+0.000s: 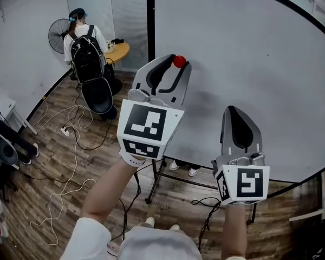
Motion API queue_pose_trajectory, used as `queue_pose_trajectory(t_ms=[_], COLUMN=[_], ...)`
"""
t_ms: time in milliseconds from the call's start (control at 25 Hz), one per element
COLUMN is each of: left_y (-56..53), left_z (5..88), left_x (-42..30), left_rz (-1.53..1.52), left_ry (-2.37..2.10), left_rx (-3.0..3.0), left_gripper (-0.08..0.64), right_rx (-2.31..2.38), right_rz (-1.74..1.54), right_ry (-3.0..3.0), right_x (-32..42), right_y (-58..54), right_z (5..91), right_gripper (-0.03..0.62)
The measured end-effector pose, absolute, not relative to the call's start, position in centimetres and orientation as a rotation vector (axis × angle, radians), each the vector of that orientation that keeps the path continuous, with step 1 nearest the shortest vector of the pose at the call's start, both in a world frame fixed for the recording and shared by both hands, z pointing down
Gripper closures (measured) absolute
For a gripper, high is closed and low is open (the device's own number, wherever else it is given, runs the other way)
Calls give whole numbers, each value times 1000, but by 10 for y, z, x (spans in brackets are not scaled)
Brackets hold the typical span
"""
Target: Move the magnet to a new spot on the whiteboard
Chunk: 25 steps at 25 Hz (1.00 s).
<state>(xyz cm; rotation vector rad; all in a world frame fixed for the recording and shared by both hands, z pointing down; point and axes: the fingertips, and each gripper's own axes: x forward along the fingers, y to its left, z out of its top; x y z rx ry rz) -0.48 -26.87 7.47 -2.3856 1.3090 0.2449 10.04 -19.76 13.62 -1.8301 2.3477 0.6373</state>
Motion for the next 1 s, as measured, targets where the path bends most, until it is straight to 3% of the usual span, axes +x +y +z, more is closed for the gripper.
queue_pose_trajectory(t_ms=[1000], left_y=[-220], left_z=[231], left_x=[-40], left_rz=[143], left_ry=[1399], left_rx=[-2582], left_gripper=[439], right_rx=[-2006], right_rz=[523], right_ry=[2268], right_x=[128], right_y=[-169], right_z=[233], right_gripper=[592])
